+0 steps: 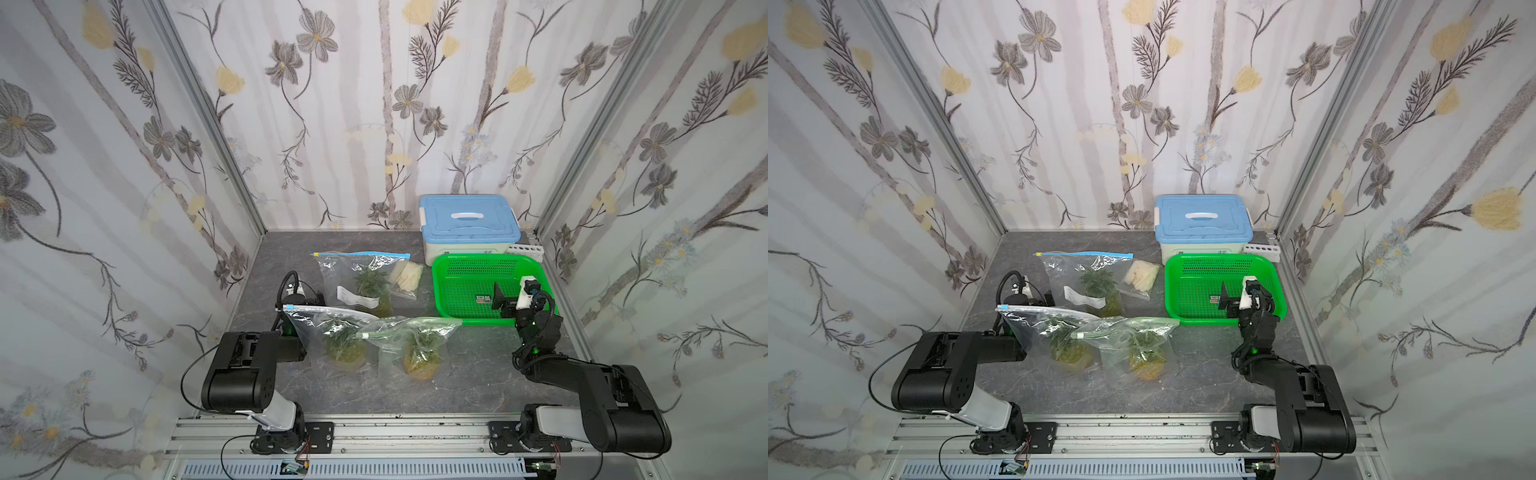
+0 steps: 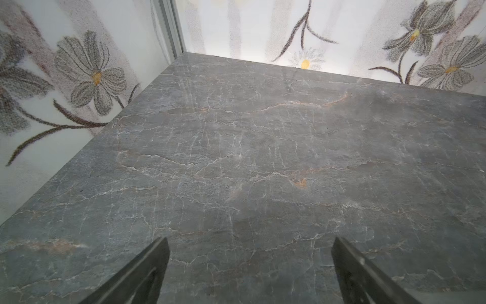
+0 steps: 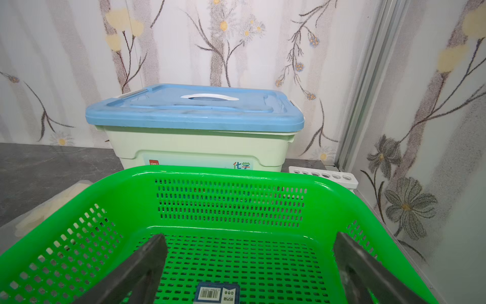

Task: Open the zip-top bag and take out the pineapple
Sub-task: Unzip the zipper on the zipper food storage bag.

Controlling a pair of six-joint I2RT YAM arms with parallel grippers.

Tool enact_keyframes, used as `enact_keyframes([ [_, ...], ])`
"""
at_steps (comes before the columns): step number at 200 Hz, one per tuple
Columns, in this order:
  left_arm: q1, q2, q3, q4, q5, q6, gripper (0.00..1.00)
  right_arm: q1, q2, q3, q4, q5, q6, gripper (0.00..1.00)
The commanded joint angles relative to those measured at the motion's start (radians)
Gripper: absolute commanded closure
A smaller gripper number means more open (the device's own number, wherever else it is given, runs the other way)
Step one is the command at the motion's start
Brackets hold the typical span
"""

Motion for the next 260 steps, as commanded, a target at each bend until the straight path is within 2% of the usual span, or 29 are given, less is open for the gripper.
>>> enact_keyframes([
  [1,-0.001,0.001,0.002,0.033,-0.004,0.007,0.0,0.0,0.002,0.005,0.017,-0.002,-0.001,0.0],
  [167,-0.001,-0.006,0.002,0.032,-0.017,0.005,0.0,-0.009,-0.003,0.018,-0.012,0.006,0.013,0.0],
  [181,-0.001,-0.084,0.057,-0.143,-0.093,-0.024,0.0,-0.009,-0.039,0.076,-0.13,0.023,0.022,0.0],
  [196,-0.001,-0.236,0.173,-0.457,-0.207,-0.109,0.0,-0.01,-0.107,0.223,-0.443,0.144,0.091,0.0],
  [205,0.001,-0.346,0.235,-0.642,-0.268,-0.211,0.0,-0.011,-0.138,0.313,-0.61,0.297,0.211,0.0],
  [211,0.002,-0.417,0.28,-0.775,-0.302,-0.298,0.0,-0.013,-0.154,0.378,-0.766,0.417,0.352,0.0],
  [216,0.004,-0.473,0.314,-0.889,-0.328,-0.377,0.0,-0.02,-0.165,0.438,-0.902,0.459,0.449,0.0],
  [227,0.008,-0.598,0.362,-1.094,-0.355,-0.518,0.0,-0.045,-0.196,0.514,-1.059,0.315,0.454,0.0],
  [240,0.009,-0.745,0.354,-1.197,-0.292,-0.534,0.0,-0.023,-0.278,0.532,-1.117,0.17,0.427,0.0],
  [260,0.005,-0.98,0.314,-1.309,-0.213,-0.522,0.0,0.105,-0.415,0.608,-1.256,0.15,0.371,0.0],
])
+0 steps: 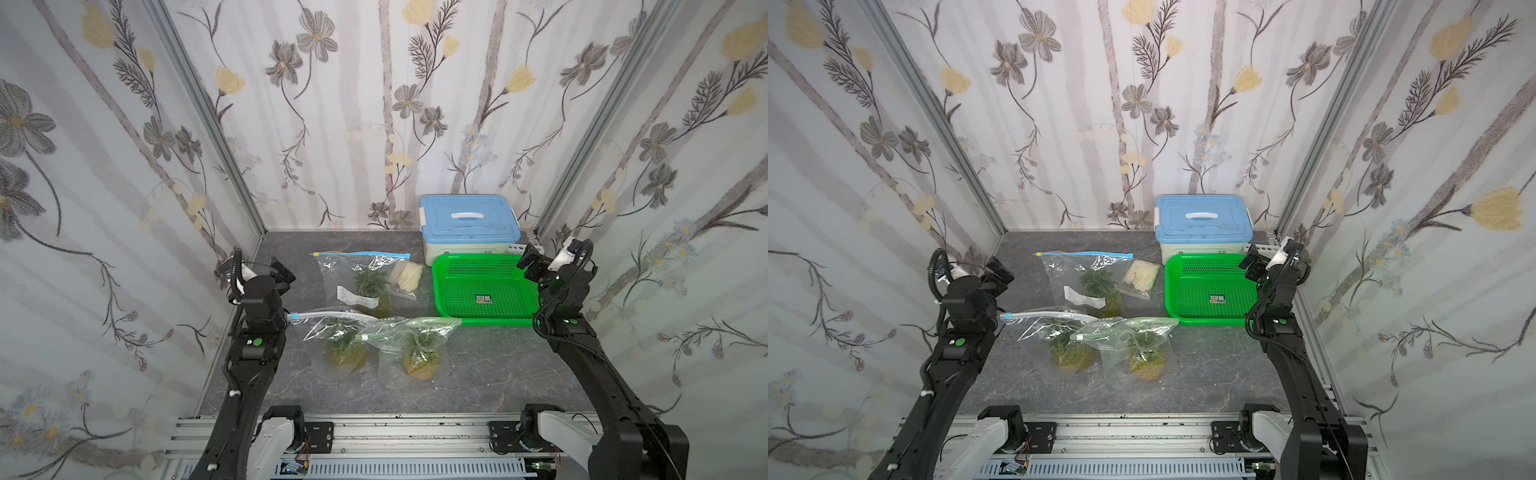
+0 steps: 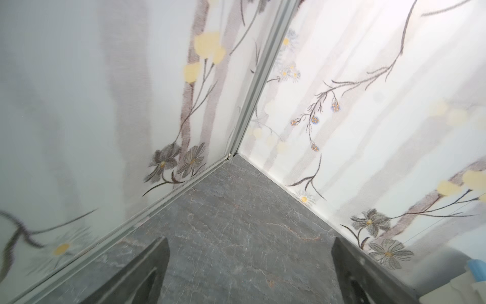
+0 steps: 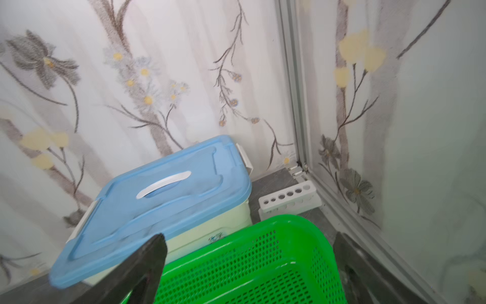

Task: Open the zip-top bag and take out the pineapple
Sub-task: Unzip the zipper on the zipper food storage bag.

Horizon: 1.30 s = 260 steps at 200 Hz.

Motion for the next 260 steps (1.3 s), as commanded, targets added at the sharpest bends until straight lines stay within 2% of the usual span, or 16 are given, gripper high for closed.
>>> enact_keyframes([
  [1,-0.003,-0.192,-0.028,-0.379,0.042,-0.116,0.0,0.108,-0.113,0.074,-0.307,-0.07,0.024,0.0],
  [22,-0.003,-0.352,0.007,-0.58,-0.027,-0.146,0.0,0.311,-0.178,0.184,-0.444,-0.054,-0.036,0.0],
  [31,-0.004,-0.386,0.031,-0.626,0.0,-0.156,0.0,0.402,-0.189,0.218,-0.477,-0.081,-0.069,0.0],
  [58,-0.004,-0.333,0.172,-0.829,0.013,-0.221,0.0,0.656,-0.195,0.244,-0.426,-0.224,-0.174,0.0],
  [78,-0.004,-0.277,0.261,-0.96,-0.008,-0.235,0.0,0.84,-0.097,0.304,-0.433,-0.215,-0.228,0.0],
  [99,-0.004,-0.305,0.309,-1.011,0.07,-0.24,0.0,0.996,0.081,0.424,-0.512,-0.104,-0.296,0.02],
  [116,-0.004,-0.319,0.371,-1.043,0.164,-0.234,0.0,1.062,0.2,0.51,-0.545,-0.065,-0.327,0.07],
  [144,-0.003,-0.318,0.445,-1.079,0.405,-0.199,0.0,1.161,0.314,0.615,-0.633,0.055,-0.377,0.26],
  [173,-0.003,-0.359,0.453,-1.042,0.547,-0.144,0.0,1.266,0.322,0.614,-0.676,0.184,-0.385,0.34],
  [190,-0.003,-0.379,0.423,-0.982,0.626,-0.13,0.0,1.329,0.321,0.584,-0.673,0.258,-0.389,0.42],
  [209,-0.003,-0.387,0.385,-0.943,0.674,-0.132,0.0,1.377,0.325,0.542,-0.652,0.339,-0.391,0.49],
  [260,-0.003,-0.421,0.356,-0.917,0.693,-0.129,0.0,1.413,0.338,0.462,-0.528,0.38,-0.422,0.51],
])
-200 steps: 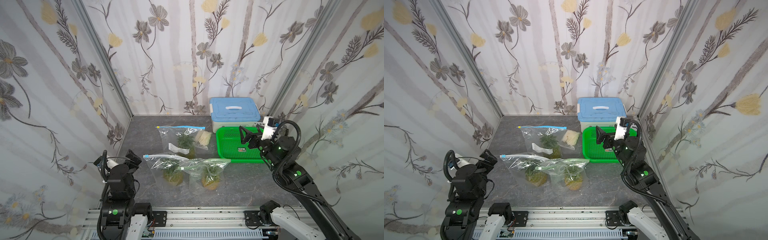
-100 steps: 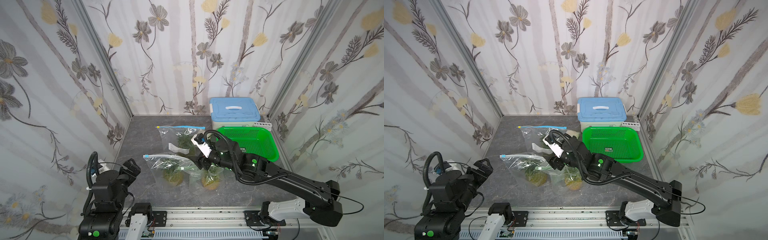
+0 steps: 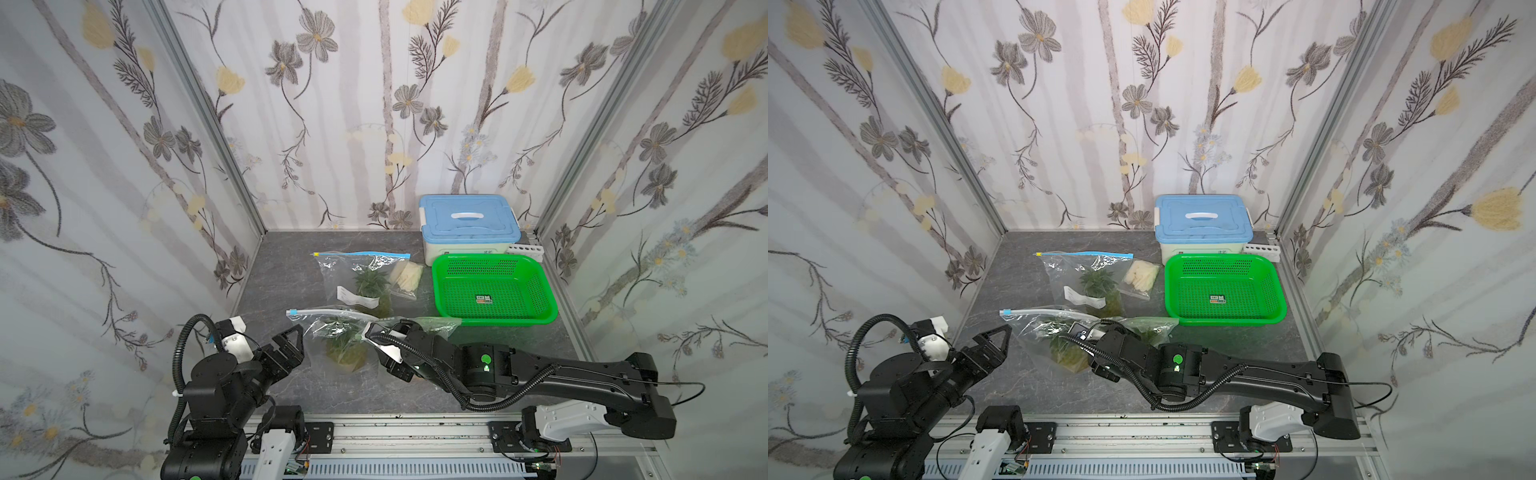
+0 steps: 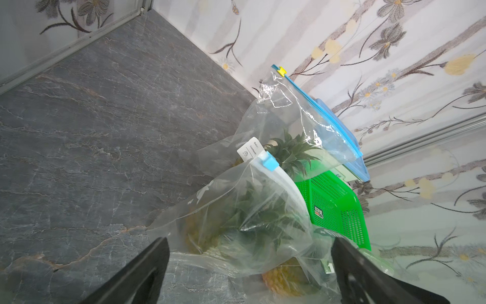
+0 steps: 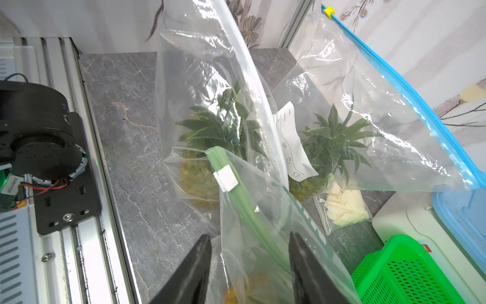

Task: Open the zip-top bag and take out the pineapple
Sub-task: Unzip the zipper on the zipper food storage bag.

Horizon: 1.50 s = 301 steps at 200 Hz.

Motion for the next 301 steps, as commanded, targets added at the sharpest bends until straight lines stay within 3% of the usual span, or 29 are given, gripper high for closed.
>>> enact_keyframes([
  [1,0.001,-0.014,-0.005,0.051,0.035,0.017,0.0,0.003,0.018,-0.005,0.107,0.063,-0.029,0.51],
  [98,0.001,-0.051,-0.064,0.083,0.034,0.001,0.0,0.013,0.077,0.022,0.165,0.056,-0.1,0.55],
  [141,0.001,-0.064,-0.067,0.088,0.028,0.002,0.0,0.013,0.134,0.045,0.173,0.062,-0.13,0.63],
  [175,0.001,-0.07,-0.071,0.085,0.024,0.005,0.0,0.013,0.159,0.062,0.179,0.063,-0.142,0.64],
  [208,0.001,-0.073,-0.069,0.085,0.024,0.007,0.0,0.013,0.163,0.065,0.193,0.075,-0.15,0.71],
  [244,0.001,-0.073,-0.079,0.097,0.034,0.005,0.0,0.009,0.165,0.067,0.186,0.095,-0.154,0.86],
  [268,0.001,-0.07,-0.1,0.146,0.09,-0.004,0.0,0.003,0.153,0.065,0.183,0.098,-0.154,0.9],
  [301,0.001,-0.015,-0.131,0.318,0.301,-0.011,0.0,-0.025,0.111,0.067,0.154,0.006,-0.167,0.92],
])
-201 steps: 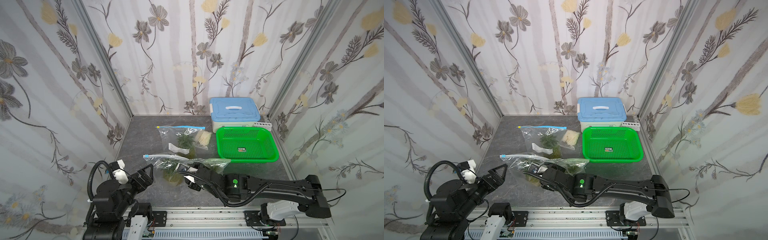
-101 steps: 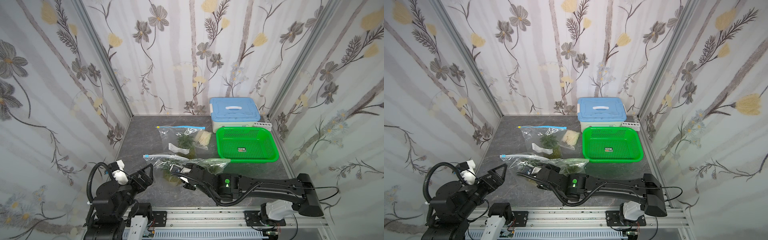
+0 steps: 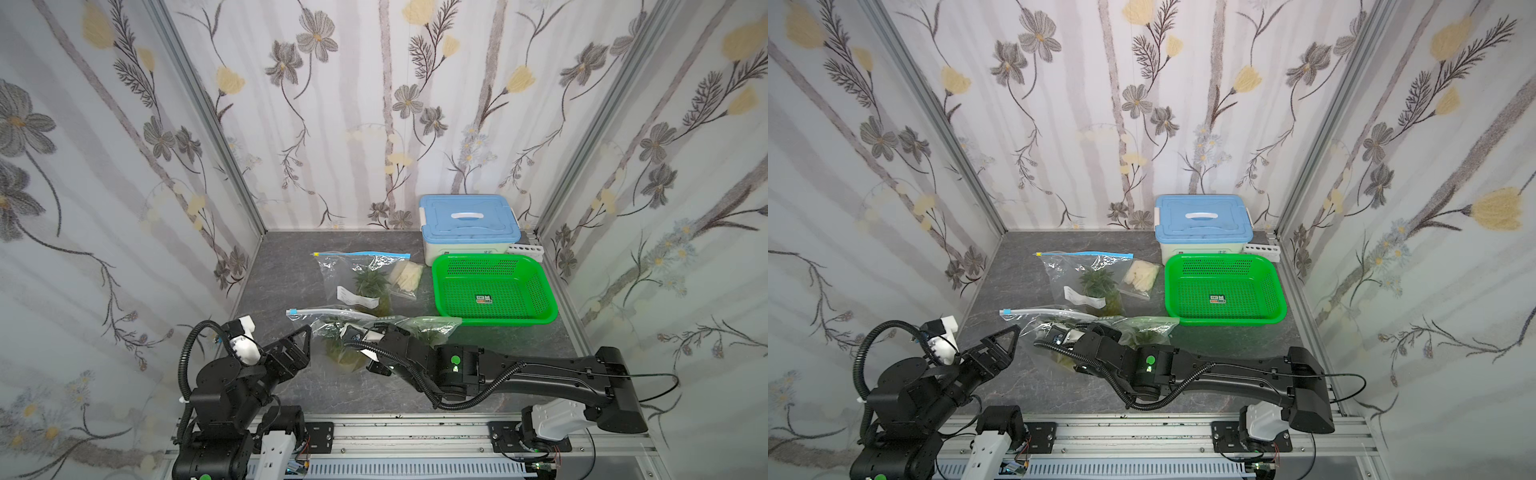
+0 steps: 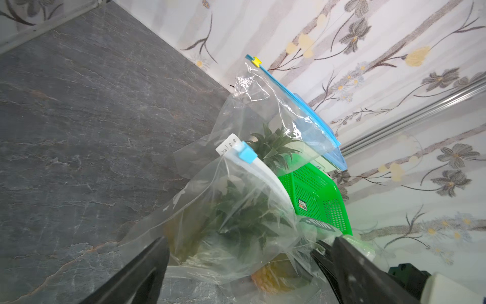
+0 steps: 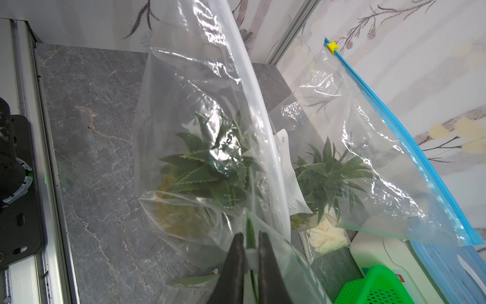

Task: Open the zip-top bag and take out the pineapple
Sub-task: Unzip the zipper on the zipper food storage bag.

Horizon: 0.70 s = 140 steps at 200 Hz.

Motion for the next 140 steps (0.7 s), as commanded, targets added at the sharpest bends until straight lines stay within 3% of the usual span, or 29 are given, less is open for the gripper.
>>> enact_keyframes([
  [1,0.001,0.04,-0.013,0.186,0.185,-0.007,0.0,-0.019,-0.025,0.009,0.002,-0.064,-0.022,0.92],
  [47,0.001,0.071,-0.062,0.421,0.437,-0.011,0.0,-0.12,-0.119,0.042,-0.09,-0.389,-0.045,0.92],
  [66,-0.001,0.055,-0.105,0.557,0.501,-0.053,0.08,-0.154,-0.134,0.055,-0.123,-0.485,-0.051,0.92],
  [88,-0.003,0.051,-0.142,0.656,0.521,-0.083,0.21,-0.182,-0.14,0.059,-0.143,-0.552,-0.051,0.92],
  [120,-0.019,0.079,-0.166,0.666,0.518,-0.039,0.44,-0.202,-0.126,0.062,-0.148,-0.599,-0.05,0.91],
  [140,-0.038,0.129,-0.138,0.575,0.476,0.049,0.47,-0.214,-0.108,0.08,-0.154,-0.624,-0.051,0.91],
])
